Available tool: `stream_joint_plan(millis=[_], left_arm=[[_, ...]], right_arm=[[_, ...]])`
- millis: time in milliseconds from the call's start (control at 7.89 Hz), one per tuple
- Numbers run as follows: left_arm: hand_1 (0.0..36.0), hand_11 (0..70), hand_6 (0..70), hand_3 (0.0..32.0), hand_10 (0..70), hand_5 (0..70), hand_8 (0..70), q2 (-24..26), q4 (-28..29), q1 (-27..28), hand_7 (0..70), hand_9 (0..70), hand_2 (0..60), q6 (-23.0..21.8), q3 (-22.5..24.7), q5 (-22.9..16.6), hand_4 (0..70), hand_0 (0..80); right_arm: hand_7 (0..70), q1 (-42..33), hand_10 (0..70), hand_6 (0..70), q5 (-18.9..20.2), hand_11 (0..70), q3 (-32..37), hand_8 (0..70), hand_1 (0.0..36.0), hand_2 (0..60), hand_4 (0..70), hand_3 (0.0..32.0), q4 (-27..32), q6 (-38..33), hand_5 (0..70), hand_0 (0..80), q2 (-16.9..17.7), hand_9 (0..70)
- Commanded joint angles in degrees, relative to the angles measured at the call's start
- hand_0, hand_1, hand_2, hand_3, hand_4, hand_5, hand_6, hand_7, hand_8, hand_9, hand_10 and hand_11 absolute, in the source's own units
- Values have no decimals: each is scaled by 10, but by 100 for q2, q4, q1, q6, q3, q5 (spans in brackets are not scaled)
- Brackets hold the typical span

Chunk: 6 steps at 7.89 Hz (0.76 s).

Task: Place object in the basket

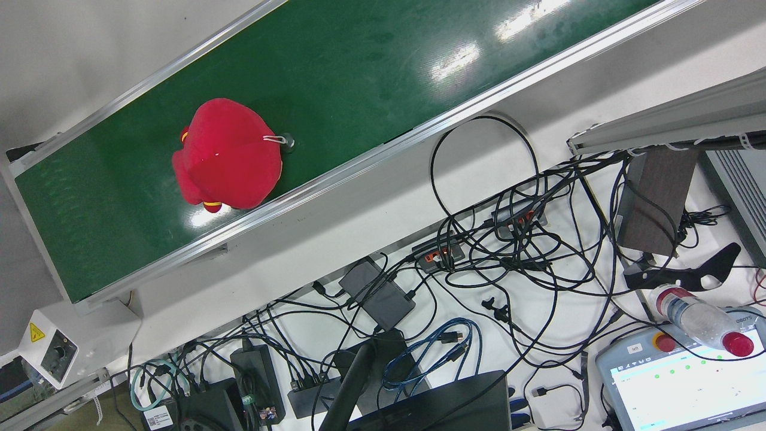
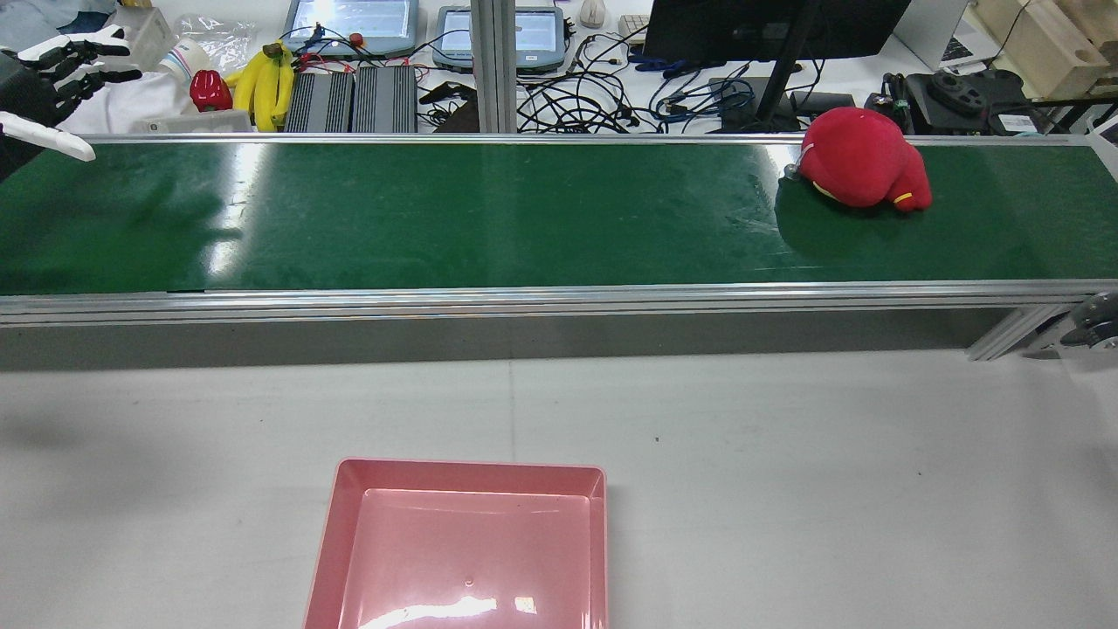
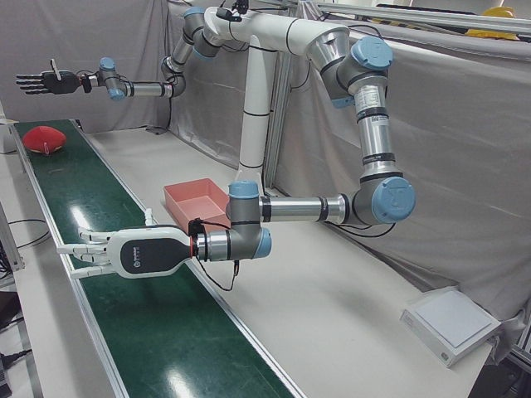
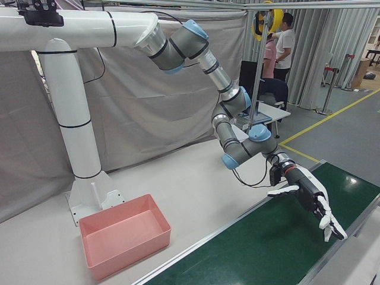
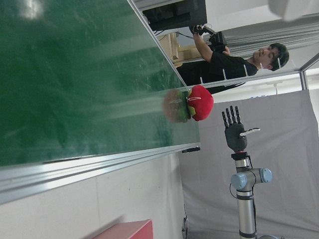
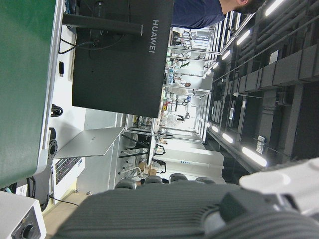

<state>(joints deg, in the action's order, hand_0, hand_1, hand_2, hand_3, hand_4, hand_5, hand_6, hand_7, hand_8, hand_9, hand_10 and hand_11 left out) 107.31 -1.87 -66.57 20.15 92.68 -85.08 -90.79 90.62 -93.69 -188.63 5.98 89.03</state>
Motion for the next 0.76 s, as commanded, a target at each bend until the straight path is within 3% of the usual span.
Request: stream_joint_plan(millis=[0,634], left_arm=[[151,0,62,0,0,291,138,-25,3,3,53,209,0,15,-4,0,146,587],[154,0,63,0,0,297,138,-43,3,12,55,210,0,42,-22,0,150,578]], right_arm=[[0,0,0,0,0,0,0,0,0,0,0,0,2,0,0,0,0,0],[0,0,0,0,0,0,-9,0,0,0,0,0,2,0,0,0,0,0]])
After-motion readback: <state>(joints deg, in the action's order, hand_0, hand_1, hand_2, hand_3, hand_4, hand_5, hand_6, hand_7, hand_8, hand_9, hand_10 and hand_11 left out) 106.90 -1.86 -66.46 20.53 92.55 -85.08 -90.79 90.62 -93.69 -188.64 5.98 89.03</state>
